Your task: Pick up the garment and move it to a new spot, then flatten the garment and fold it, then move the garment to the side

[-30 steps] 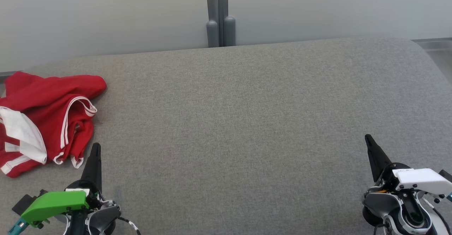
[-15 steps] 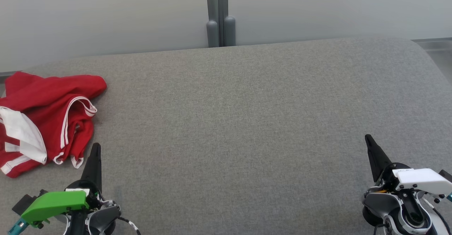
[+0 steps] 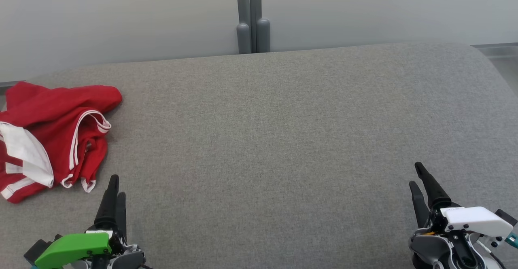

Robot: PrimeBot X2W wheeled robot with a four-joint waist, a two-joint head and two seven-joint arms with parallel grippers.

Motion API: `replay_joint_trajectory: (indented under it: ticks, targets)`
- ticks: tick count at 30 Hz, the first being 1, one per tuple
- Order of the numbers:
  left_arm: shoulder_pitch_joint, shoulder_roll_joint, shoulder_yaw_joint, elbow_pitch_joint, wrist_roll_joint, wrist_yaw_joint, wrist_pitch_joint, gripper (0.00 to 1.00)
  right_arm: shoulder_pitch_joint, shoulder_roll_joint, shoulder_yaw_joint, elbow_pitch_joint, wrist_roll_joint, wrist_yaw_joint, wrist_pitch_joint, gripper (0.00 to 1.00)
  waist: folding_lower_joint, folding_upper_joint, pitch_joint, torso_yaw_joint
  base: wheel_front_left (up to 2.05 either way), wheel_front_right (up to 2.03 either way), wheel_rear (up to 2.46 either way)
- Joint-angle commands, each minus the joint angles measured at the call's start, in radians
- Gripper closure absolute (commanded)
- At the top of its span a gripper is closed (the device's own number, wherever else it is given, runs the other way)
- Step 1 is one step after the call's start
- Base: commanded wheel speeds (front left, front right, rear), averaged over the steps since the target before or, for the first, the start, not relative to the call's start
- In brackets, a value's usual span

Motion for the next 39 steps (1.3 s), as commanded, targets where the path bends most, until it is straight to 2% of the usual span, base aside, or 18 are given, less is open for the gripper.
replay_joint_trajectory:
  ticks: [1,11,25,39]
  targets:
    - [-0.02,0.006,-0.004,-0.019,0.029,-0.001,-0.009,0.0,-0.019,-0.011,0.01,-0.022,-0.015,0.0,-0.011,0.0,0.0,0.0,0.0,0.0,0.0,0.0,0.0]
    - [-0.023,0.009,-0.009,-0.015,0.204,-0.002,-0.054,0.0,-0.029,-0.026,0.04,-0.025,-0.14,0.0,-0.063,0.0,0.0,0.0,0.003,0.001,0.0,0.0,0.0]
    - [-0.018,0.012,-0.017,0.001,0.55,0.005,-0.109,0.0,-0.039,-0.029,0.07,-0.027,-0.447,0.0,-0.124,0.0,0.0,0.0,0.003,0.002,0.0,0.0,0.0]
    - [-0.019,0.01,-0.027,0.033,0.782,0.031,-0.156,0.0,-0.048,-0.033,0.112,-0.024,-0.688,0.0,-0.175,0.0,0.0,0.0,0.006,-0.001,0.0,0.0,0.0]
